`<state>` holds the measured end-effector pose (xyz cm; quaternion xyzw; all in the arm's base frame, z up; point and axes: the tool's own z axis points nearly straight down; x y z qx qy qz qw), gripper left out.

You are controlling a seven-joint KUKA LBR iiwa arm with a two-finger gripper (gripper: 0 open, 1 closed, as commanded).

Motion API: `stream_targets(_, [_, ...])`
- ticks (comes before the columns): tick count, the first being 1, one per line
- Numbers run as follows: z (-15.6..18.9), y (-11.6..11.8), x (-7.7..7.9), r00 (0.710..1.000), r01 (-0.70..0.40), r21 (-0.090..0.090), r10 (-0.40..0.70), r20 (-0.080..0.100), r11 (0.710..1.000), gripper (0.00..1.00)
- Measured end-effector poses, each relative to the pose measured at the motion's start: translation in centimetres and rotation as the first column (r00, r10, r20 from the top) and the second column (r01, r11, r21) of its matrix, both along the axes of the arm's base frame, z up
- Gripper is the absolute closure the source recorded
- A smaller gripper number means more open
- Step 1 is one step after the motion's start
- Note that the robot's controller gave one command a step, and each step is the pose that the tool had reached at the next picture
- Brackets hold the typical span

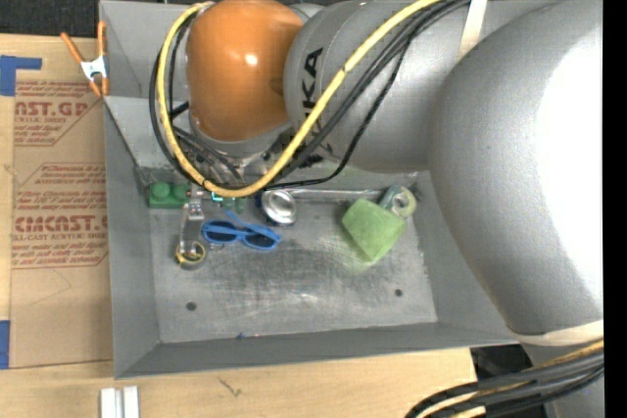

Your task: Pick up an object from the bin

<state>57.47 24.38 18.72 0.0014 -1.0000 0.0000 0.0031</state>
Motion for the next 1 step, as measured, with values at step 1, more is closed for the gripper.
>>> stream_targets(1, [-11.34, -8.01, -2.15, 0.996, 0.083, 0.009, -0.083, 0.016, 0.996, 0.0])
